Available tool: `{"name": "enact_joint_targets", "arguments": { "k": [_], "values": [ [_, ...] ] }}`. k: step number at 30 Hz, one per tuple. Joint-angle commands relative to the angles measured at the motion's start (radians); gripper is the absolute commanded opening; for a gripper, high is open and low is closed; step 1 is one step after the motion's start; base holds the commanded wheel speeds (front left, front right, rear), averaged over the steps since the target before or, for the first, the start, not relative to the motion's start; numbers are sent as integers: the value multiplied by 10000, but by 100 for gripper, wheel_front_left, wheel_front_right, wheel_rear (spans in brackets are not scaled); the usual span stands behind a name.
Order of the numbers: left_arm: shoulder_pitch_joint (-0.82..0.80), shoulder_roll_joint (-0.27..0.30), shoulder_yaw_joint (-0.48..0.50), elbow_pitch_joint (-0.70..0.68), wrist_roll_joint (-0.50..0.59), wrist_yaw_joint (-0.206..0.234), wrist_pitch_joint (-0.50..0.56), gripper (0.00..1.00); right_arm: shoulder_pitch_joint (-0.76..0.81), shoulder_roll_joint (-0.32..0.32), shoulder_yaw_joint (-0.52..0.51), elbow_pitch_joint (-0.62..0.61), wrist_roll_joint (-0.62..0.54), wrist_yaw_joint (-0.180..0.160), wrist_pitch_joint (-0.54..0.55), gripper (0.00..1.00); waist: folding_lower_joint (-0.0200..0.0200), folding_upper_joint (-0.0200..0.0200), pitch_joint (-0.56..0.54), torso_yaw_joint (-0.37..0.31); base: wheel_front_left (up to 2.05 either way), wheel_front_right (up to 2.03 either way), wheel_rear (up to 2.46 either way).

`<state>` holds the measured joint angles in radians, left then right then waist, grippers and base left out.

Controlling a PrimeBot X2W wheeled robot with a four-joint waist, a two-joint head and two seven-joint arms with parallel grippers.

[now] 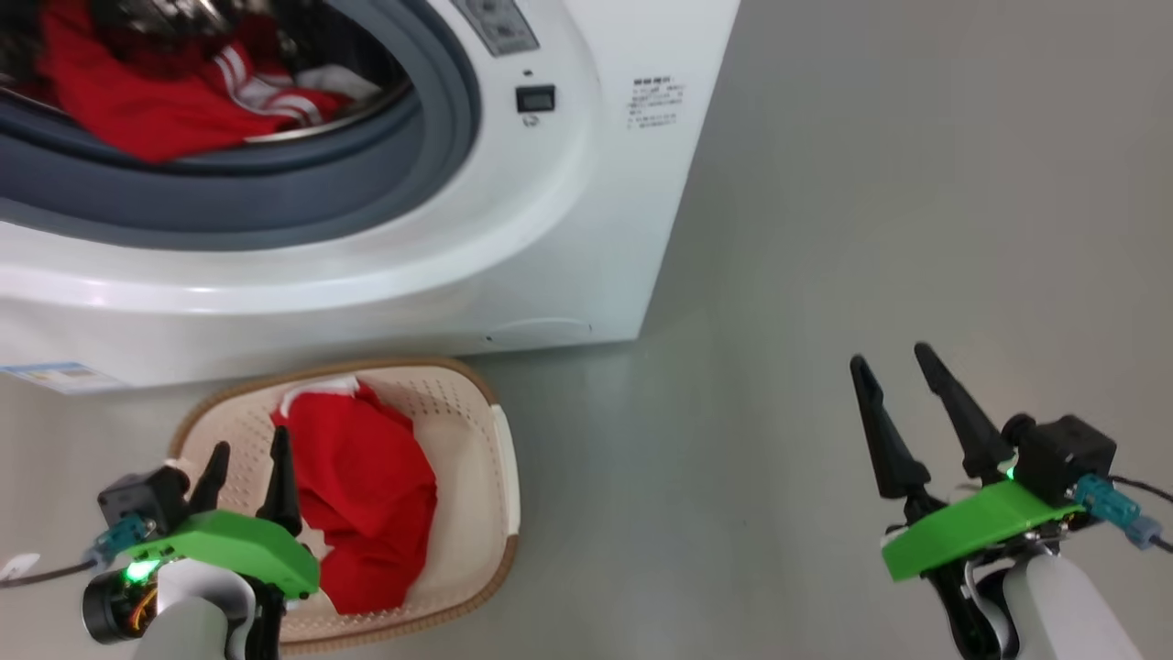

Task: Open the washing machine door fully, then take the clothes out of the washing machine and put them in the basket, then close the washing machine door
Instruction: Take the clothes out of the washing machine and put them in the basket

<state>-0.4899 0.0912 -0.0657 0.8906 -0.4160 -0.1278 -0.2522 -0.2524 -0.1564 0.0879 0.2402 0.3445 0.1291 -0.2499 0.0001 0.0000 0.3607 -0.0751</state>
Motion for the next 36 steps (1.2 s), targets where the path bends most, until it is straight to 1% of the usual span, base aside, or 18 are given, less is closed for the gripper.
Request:
{"name": "enact_joint_targets", "arguments": {
  "k": [1, 7, 12, 15, 16, 20, 30, 36],
  "values": [
    [352, 212, 409, -499, 223, -29, -95, 100, 266, -83, 255, -166, 27, 16, -118, 100, -1, 0, -674, 347, 0, 0, 0],
    [1065, 21, 793, -1923, 840, -29, -95, 100, 615, -159, 251, -92, 75, 16, -118, 100, -1, 0, -1316, 561, 0, 0, 0],
    [1607, -123, 1049, -3152, 1127, -29, -95, 100, 939, -232, 180, -118, 100, 16, -118, 100, -1, 0, -1680, 706, 0, 0, 0],
    [1954, -200, 1112, -3896, 1316, -29, -95, 100, 1111, -273, 122, -147, 110, 16, -118, 100, -1, 0, -1845, 781, 0, 0, 0],
    [2197, -233, 1114, -4333, 1460, -29, -95, 100, 1217, -296, 101, -162, 115, 16, -118, 100, -1, 0, -1938, 815, 0, 0, 0],
    [2703, -294, 1140, -5149, 1696, -29, -95, 100, 1408, -322, 59, -214, 112, 16, -118, 100, -1, 0, -2100, 871, 0, 0, 0],
    [3938, -383, 1324, -6535, 2004, -29, -95, 100, 1743, -289, -64, -321, 118, 16, -118, 100, -1, 0, -2209, 888, 0, 0, 0],
    [4225, -404, 1337, -6876, 1923, -8, -95, 100, 1764, -243, -198, -390, 101, 16, -118, 100, -1, 0, -2094, 915, 0, 0, 0]
  ]
}}
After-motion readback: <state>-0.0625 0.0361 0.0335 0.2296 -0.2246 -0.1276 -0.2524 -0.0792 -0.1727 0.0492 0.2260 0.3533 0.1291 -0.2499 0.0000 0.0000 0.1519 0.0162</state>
